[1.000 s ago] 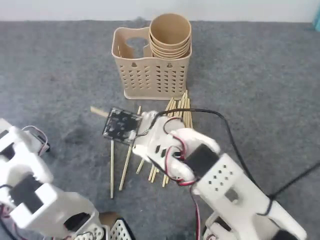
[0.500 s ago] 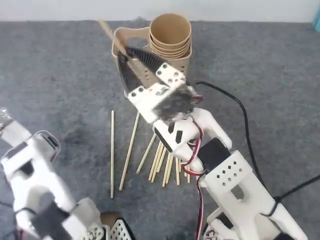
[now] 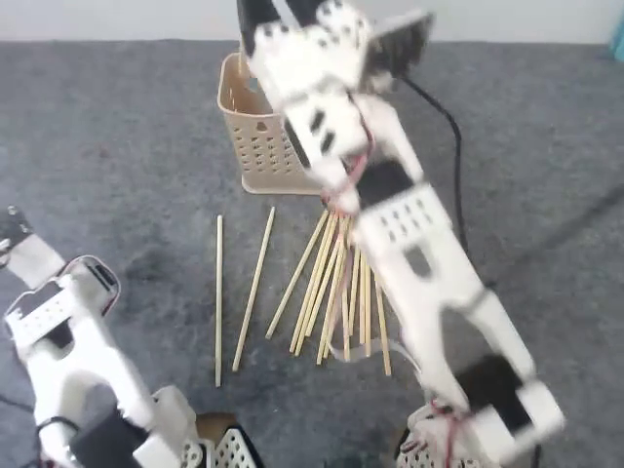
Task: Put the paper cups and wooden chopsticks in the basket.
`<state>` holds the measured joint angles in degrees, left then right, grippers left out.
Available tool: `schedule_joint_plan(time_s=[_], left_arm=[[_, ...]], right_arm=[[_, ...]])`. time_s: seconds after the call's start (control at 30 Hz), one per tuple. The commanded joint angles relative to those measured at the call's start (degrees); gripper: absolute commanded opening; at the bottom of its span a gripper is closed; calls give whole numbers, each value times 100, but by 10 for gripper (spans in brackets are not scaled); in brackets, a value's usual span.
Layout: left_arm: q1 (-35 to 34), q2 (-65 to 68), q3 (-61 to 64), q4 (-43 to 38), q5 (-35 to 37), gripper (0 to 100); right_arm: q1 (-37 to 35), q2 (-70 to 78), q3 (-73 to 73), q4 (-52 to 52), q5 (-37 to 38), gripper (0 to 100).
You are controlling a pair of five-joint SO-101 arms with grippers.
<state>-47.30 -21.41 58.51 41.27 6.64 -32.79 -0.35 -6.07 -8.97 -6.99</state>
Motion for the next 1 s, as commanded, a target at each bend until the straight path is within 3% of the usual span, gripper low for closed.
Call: schedule_joint_plan(time_s=[0.0, 0.27, 0.47, 0.63, 0.83, 0.97], left_arm=[[35, -237, -22, -132, -62, 156], [35, -246, -31, -141, -62, 156], [44, -237, -31, -141, -62, 156], [44, -237, -31, -141, -62, 156], [44, -246, -31, -141, -70, 156], [44, -255, -13, -141, -70, 156]], right_arm=[[233, 1200, -1222, -110, 290, 6], [593, 2387, -1837, -84, 378, 6], [611, 2255, -1846, 1402, 343, 19], [611, 2141, -1846, 2369, 334, 121], [760, 1525, -1846, 2879, 308, 98], [822, 690, -1846, 3644, -220, 80]])
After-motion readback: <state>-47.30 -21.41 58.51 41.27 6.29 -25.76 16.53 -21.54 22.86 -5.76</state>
